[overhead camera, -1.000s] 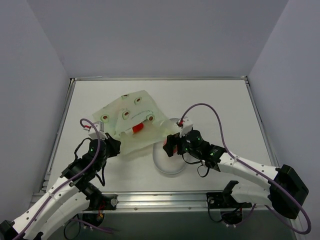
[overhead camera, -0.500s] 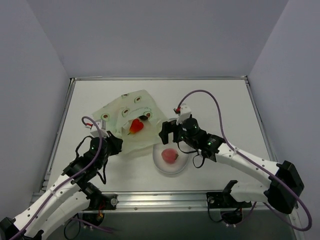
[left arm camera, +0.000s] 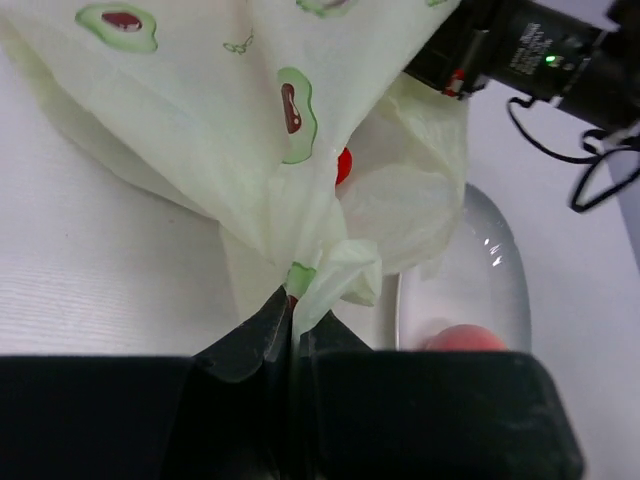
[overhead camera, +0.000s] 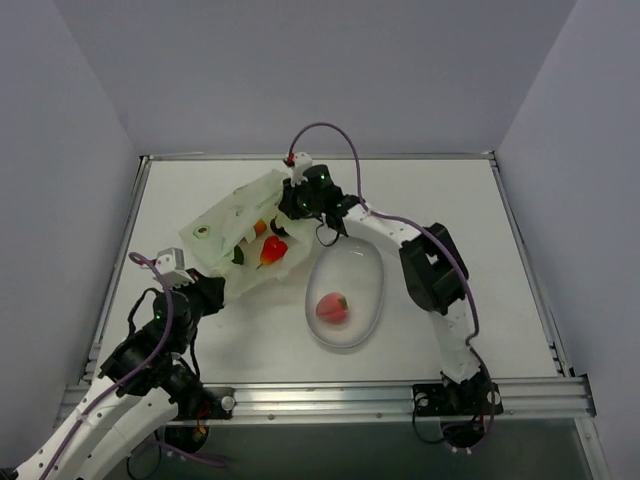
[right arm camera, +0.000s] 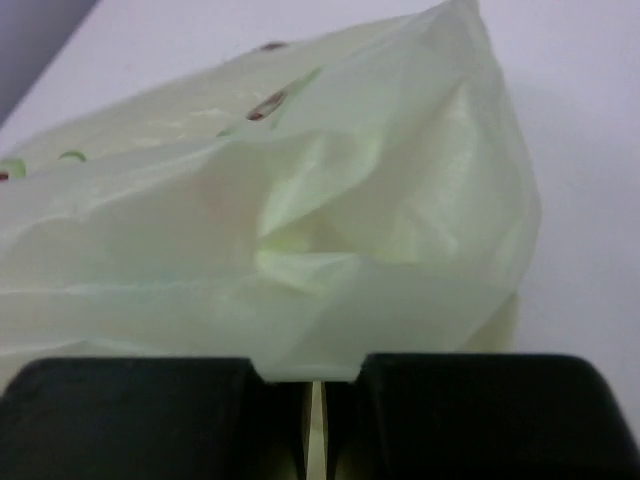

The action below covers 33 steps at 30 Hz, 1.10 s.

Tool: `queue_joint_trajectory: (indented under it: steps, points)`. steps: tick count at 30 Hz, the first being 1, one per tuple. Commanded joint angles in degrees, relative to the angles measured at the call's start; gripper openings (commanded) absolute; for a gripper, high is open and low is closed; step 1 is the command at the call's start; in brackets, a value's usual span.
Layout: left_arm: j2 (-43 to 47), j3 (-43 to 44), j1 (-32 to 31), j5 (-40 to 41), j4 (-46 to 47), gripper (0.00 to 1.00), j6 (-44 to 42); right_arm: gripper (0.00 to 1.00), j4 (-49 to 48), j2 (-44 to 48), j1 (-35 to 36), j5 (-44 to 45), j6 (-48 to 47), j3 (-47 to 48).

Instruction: Take the fake fruits out of the plastic bag

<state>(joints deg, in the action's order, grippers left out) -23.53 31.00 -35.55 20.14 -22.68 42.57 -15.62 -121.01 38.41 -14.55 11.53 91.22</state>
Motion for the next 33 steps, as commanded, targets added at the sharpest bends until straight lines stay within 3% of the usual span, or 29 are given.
queue_joint_trajectory:
  steps: [1, 2, 5, 10, 12, 13, 14, 17, 20, 22, 25, 28, 29, 31, 33]
  points:
    - [4.98, 3.8, 0.22, 4.55, -3.86, 0.02, -1.17, 0.0, -1.61, -7.82, 0.43, -15.22, 1.91, 15.53]
    - [5.59, 3.8, 0.22, 4.47, -4.04, 0.02, -1.34, 0.0, -1.61, -9.32, 0.96, -16.9, 2.44, 21.83]
    - [5.17, 2.49, 0.13, 2.37, -2.13, 0.02, -0.04, 0.0, -2.65, -9.26, 0.97, -21.47, 2.09, 23.14]
    - [-0.11, -1.38, 0.04, -0.28, 1.67, 0.02, 1.73, 0.0, -4.51, -0.9, -6.13, -19.3, 0.43, 4.09]
    - [-0.38, -2.79, 0.04, -0.1, 3.6, 0.03, 1.82, 0.05, -4.69, 1.39, -8.52, -19.29, 0.07, -3.02]
    - [-0.38, -3.05, -0.04, 0.25, 3.87, 0.02, 1.99, 0.1, -4.6, 1.65, -9.4, -17.64, 0.16, -4.37]
    - [-0.55, -3.23, -0.05, 0.6, 3.69, 0.02, 2.43, 0.3, -4.25, 1.66, -10.8, -17.01, 0.33, -4.99]
    - [-1.6, -3.76, -0.05, 1.48, 3.43, 0.02, 2.7, 0.72, 1.08, 1.91, -11.61, -12.28, 0.43, -3.42]
    - [-2.92, -5.34, -0.05, 0.6, 4.3, 0.02, 3.66, 0.9, 1.9, 7.42, -10.91, -10.17, 0.51, -5.08]
    - [-2.66, -6.39, -0.13, 0.6, 5.27, 0.02, 3.93, 0.93, 4.26, 11.22, -9.94, -7.01, 0.16, -6.14]
    - [-2.05, -6.13, -0.05, 0.95, 6.59, 0.02, 3.05, 0.81, 4.37, 20.62, -6.52, 1.52, 0.68, -12.71]
    - [-2.66, -4.73, -0.05, 1.21, 6.94, 0.02, 2.17, 0.47, 1.22, 27.48, 1.55, 9.08, 2.44, -20.89]
    - [-2.84, -4.46, -0.05, 1.22, 7.12, 0.02, 2.17, 0.31, 0.42, 28.71, 4.01, 10.23, 2.71, -22.47]
    - [-3.36, -3.59, -0.05, 0.95, 7.38, 0.02, 1.91, 0.12, -3.51, 28.47, 9.89, 14.34, 5.51, -25.47]
    - [-3.28, -2.88, -0.05, 1.04, 6.95, 0.02, 2.26, 0.05, -6.78, 26.63, 11.85, 17.08, 7.79, -26.44]
